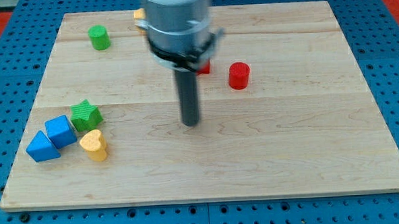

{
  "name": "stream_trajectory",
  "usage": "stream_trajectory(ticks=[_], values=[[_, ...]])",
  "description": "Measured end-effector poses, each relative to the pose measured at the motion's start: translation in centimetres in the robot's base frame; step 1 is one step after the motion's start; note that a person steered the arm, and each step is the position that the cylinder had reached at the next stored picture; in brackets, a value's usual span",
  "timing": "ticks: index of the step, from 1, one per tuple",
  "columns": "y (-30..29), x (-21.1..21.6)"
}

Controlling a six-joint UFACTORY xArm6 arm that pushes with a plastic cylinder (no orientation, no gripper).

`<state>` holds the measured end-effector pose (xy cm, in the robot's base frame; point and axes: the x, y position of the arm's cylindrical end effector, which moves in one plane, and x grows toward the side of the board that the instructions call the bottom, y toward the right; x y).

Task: Push the red circle into yellow heart

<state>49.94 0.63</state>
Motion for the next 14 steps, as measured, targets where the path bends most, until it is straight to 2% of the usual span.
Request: stream_trajectory(ticks=[1, 2, 4, 5, 7, 8, 9, 11, 12, 13, 14], values=[[10.9, -1.5], [14.4, -5.4], [12.2, -12.3], [3.1, -11.2], [-1.0, -6.1], [1.8, -6.2], [-1.7, -4.3], [-14.3, -3.5], [-7.7, -3.8], [-8.5, -1.9], [-12.8, -0.5]])
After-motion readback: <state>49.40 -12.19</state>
